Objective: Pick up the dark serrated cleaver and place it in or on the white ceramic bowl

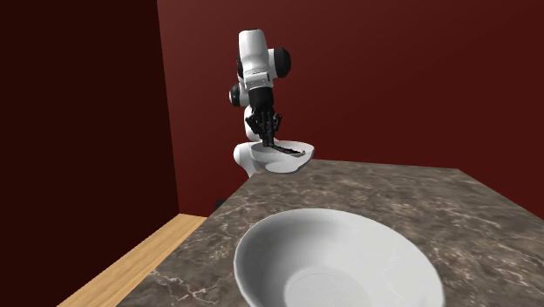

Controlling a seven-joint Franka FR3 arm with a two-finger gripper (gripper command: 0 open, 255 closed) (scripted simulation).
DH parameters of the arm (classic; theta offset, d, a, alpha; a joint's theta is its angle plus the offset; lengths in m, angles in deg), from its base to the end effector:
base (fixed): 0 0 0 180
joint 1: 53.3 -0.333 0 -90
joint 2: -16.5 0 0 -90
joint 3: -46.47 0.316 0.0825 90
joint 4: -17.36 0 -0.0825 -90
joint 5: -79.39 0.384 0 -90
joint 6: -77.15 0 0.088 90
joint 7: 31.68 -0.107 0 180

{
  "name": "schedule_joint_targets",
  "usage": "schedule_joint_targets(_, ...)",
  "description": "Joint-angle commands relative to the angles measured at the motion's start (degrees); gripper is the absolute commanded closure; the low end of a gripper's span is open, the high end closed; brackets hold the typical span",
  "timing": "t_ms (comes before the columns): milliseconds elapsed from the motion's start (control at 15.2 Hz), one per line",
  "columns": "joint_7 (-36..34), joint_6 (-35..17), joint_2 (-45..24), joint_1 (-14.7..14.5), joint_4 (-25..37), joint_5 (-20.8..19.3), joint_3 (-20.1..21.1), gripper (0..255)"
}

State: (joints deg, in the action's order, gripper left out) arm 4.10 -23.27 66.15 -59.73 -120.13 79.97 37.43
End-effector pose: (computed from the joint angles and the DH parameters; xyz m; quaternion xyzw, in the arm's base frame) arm 0.3044 -0.0294 0.6084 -0.9449 -0.3029 -0.1209 0.0295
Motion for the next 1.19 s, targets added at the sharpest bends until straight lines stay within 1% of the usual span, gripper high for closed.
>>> schedule_joint_targets(0, 0.00, -0.01, 0.00, 0.00, -0.01, 0.00, 0.00, 0)
schedule_joint_targets(330, 0.00, -0.01, 0.00, 0.00, -0.01, 0.00, 0.00, 0)
schedule_joint_targets(594, 0.03, 7.06, -0.83, -0.09, 7.89, -0.01, -0.14, 0)
schedule_joint_targets(1122, 0.03, 7.06, -0.83, -0.09, 7.89, -0.01, -0.14, 0)
